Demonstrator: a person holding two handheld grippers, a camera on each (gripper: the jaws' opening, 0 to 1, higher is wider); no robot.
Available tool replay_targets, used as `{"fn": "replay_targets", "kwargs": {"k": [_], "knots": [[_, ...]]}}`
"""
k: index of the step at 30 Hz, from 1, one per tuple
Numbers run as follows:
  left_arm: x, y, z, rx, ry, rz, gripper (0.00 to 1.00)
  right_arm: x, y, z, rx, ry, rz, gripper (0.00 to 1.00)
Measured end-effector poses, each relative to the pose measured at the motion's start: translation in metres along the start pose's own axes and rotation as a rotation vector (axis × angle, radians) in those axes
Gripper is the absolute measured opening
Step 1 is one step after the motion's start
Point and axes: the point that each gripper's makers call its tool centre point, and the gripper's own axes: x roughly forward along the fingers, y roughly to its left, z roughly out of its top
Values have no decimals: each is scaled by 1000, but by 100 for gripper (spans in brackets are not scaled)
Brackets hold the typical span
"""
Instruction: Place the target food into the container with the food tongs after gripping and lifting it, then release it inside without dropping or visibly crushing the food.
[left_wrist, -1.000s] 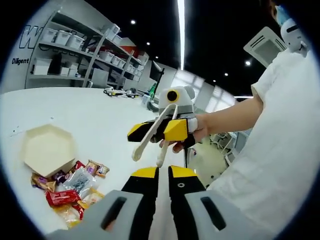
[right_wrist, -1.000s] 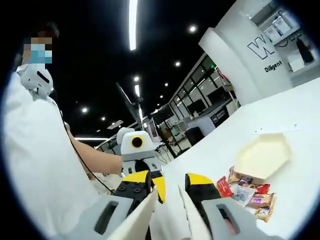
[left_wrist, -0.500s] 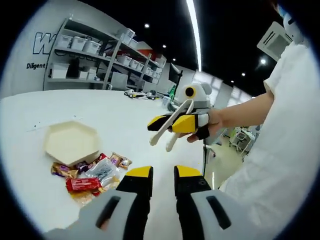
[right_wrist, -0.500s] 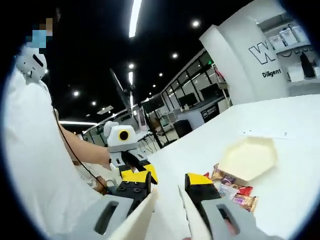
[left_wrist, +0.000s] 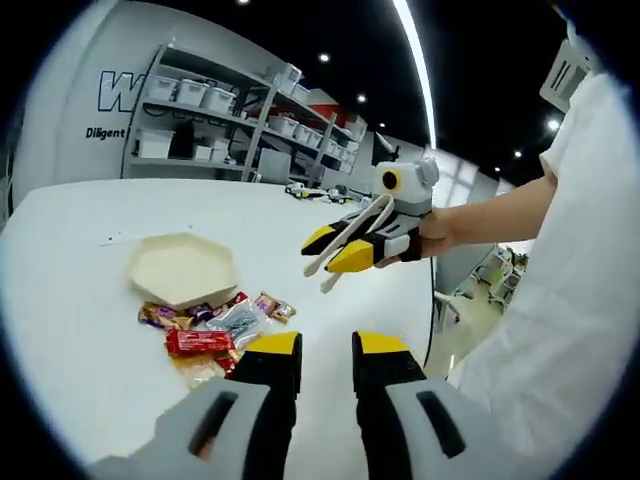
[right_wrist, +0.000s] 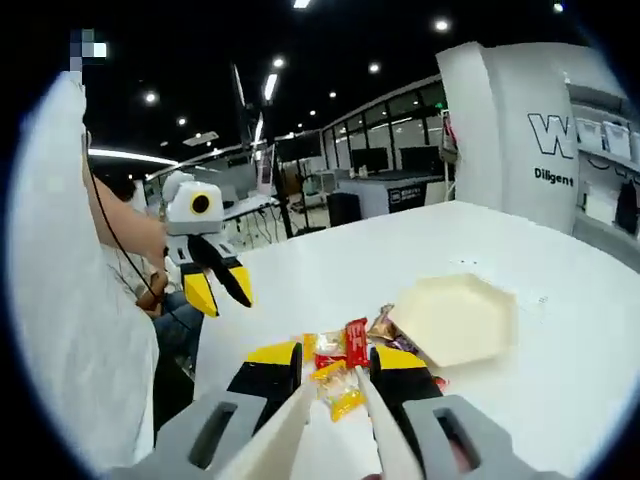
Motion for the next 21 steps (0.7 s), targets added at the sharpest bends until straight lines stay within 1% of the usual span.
{"fn": "replay_targets", "kwargs": {"k": [3,7,13,16,19,21], "knots": [[-3,1,-1,-7,-3,11,17,3,-10,-9,-67,64,-13,21],[-7,4,-2,-19,-8,29,17,5,-19,-17,-103,101,-9,22],[-9,8,-2,-19,-7,46,18,4,-25,-30,-154,155,10,22],[-8,9,-2,-14,-3,55,20,4,-28,-37,-191,190,20,22],[-7,10,1,-3,-7,59,25,4,-32,-45,-233,228,22,21],[-6,12,2,12,-1,69,28,4,-33,-47,-238,234,30,21]]}}
